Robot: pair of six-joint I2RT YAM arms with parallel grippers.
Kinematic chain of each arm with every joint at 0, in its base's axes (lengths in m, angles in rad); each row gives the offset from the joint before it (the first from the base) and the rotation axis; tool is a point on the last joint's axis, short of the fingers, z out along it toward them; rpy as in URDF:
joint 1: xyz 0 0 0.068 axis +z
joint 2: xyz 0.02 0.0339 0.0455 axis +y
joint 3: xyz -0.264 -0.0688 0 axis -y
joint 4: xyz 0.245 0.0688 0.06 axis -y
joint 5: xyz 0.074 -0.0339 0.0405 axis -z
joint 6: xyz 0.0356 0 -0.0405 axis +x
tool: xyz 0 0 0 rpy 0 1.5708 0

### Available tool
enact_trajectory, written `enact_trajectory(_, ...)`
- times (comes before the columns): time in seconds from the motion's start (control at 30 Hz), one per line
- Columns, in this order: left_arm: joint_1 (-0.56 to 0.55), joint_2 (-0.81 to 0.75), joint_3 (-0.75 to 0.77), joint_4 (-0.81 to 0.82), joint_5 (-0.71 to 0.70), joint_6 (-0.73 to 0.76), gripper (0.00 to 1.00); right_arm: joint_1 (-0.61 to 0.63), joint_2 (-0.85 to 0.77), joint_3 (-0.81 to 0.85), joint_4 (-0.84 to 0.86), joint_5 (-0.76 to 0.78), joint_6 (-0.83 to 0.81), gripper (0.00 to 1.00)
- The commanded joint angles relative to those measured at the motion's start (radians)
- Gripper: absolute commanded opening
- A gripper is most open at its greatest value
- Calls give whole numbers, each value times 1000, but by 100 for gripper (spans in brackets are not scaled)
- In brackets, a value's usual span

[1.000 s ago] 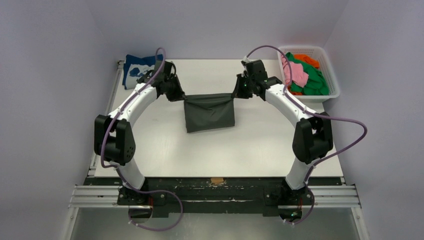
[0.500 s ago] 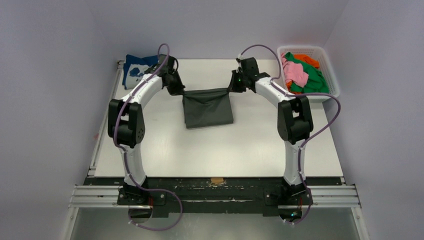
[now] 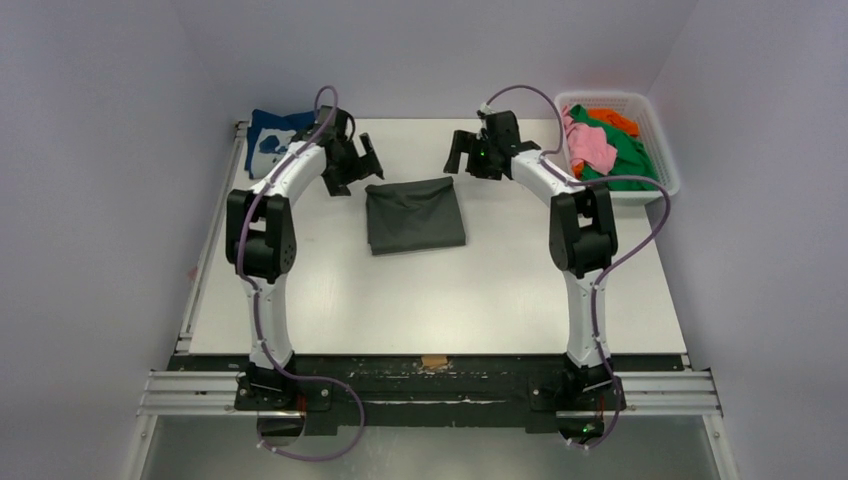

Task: Fold and stack the t-shirts
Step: Fold the long partially folded tshirt into a neat square, then put the neatly folded tshirt into the corner of the board with the left arm

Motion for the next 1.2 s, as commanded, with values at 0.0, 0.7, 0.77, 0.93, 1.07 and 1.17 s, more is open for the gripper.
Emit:
enact_trajectory(0.0,5,-190,-159,80,103,-4,100,1,-214,-175,80,-15,16,99)
enact_trajectory(0.7,-92,-48,-307,140,206,-6,70,2,-531,-641,101,-128,-25,99)
enact_trajectory(0.77,-98,-37,-291,144,192,-1,59,2,-555,-659,98,-119,-25,99)
enact_trajectory(0.93,-115,-13,-240,86,150,6,23,1,-621,-680,78,-71,-41,99)
enact_trajectory(1.07,-133,25,-144,-46,44,24,0,1,-659,-679,57,-35,-71,99)
enact_trajectory(1.17,-154,54,-48,-148,-59,69,0,0,-685,-686,59,3,-93,99)
